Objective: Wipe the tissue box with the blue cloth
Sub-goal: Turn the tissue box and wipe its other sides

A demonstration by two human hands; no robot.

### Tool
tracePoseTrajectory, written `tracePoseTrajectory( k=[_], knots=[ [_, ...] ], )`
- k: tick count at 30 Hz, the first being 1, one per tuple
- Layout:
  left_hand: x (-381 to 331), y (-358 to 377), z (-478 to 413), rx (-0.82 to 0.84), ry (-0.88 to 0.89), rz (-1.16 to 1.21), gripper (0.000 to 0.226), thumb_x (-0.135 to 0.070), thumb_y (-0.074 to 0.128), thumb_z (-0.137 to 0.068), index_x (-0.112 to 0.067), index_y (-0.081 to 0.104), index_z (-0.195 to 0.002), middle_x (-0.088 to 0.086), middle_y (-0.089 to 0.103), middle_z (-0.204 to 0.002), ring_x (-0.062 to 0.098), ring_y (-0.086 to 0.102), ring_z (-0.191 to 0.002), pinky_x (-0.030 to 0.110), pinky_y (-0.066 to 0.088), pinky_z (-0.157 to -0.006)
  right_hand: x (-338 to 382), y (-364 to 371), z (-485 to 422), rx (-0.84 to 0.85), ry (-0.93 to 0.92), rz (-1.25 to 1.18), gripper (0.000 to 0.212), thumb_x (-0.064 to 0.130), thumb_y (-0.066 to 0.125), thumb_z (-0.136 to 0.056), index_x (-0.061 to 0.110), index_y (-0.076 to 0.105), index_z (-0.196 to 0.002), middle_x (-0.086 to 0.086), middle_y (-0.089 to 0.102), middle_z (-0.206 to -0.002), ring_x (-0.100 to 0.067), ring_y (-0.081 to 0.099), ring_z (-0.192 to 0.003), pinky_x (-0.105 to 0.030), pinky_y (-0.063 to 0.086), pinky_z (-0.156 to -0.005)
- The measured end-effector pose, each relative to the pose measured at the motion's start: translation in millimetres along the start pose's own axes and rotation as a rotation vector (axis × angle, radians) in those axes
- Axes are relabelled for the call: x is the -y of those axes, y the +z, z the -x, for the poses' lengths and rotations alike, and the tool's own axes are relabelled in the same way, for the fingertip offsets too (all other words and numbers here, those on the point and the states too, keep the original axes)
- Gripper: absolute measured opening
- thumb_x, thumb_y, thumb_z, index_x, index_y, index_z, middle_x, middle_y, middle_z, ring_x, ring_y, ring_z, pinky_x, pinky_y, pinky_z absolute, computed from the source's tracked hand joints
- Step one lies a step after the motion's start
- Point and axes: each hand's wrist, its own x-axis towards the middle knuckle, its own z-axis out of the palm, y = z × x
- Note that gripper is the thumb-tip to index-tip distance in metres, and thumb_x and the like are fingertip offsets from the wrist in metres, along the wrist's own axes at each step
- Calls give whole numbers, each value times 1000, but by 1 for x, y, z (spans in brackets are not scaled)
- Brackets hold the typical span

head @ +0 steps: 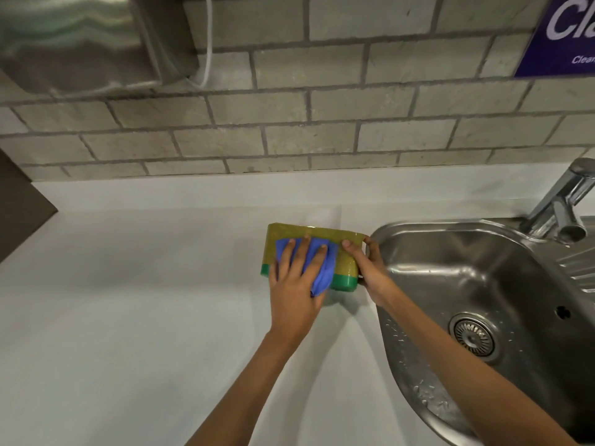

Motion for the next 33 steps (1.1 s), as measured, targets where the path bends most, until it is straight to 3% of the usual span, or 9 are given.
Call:
tracePoseTrajectory(
  k=[6,9,12,16,19,22,25,30,33],
  knots=[
    [5,-5,-22,-51,-276,124,44,-9,72,-73,-2,65,-116,24,62,-121,47,52,-116,51,45,-99,-1,7,1,-10,9,-9,60,40,69,-77,34,35,-126,4,65,-94,-8,68,-77,-17,52,-50],
    [-14,0,-16,10,-81,83,48,-13,69,-71,-5,65,-118,21,65,-119,44,57,-115,57,46,-97,-1,5,0,-28,-1,-17,65,41,69,-77,30,34,-131,6,67,-89,-2,70,-65,-16,52,-48],
    [-3,0,-1,18,79,45,52,-12,68,-67,-7,65,-119,18,64,-123,41,58,-115,55,47,-96,0,-2,-1,-6,-10,2,75,41,69,-77,28,28,-138,7,67,-89,-3,71,-69,-19,53,-53],
    [18,-5,-5,-28,-198,121,48,-7,69,-75,-5,61,-123,20,58,-130,42,49,-123,47,40,-107,3,-3,0,33,17,26,81,38,71,-76,24,26,-142,4,63,-99,-10,66,-85,-21,53,-59],
    [0,-2,-19,0,-262,118,45,-10,67,-79,-3,61,-123,21,58,-130,43,47,-126,53,40,-106,2,1,1,31,22,17,65,39,70,-76,18,45,-131,3,67,-97,-8,68,-80,-18,54,-55],
    [-21,4,-11,22,-37,55,47,-15,61,-75,-4,62,-120,20,63,-125,44,54,-120,60,45,-96,4,-1,2,25,12,39,43,40,68,-78,20,57,-115,-2,70,-93,-7,70,-73,-19,53,-55],
    [-4,4,8,11,98,53,50,-17,51,-75,-6,61,-123,18,61,-129,42,54,-120,57,43,-96,6,-7,1,45,-6,70,43,39,67,-79,19,57,-115,-2,70,-100,-12,69,-83,-20,54,-58],
    [22,-2,-7,-40,-288,166,50,-5,67,-78,-2,57,-127,22,55,-133,44,45,-126,55,45,-101,8,-3,2,53,-3,85,26,35,71,-76,24,59,-97,3,68,-93,-10,68,-79,-16,53,-53],
    [1,3,-14,-24,-178,111,48,-8,64,-76,-1,60,-123,24,59,-128,47,50,-122,59,42,-100,8,1,1,31,10,79,30,37,69,-78,21,59,-102,1,69,-90,-11,68,-78,-18,53,-53]
  ],
)
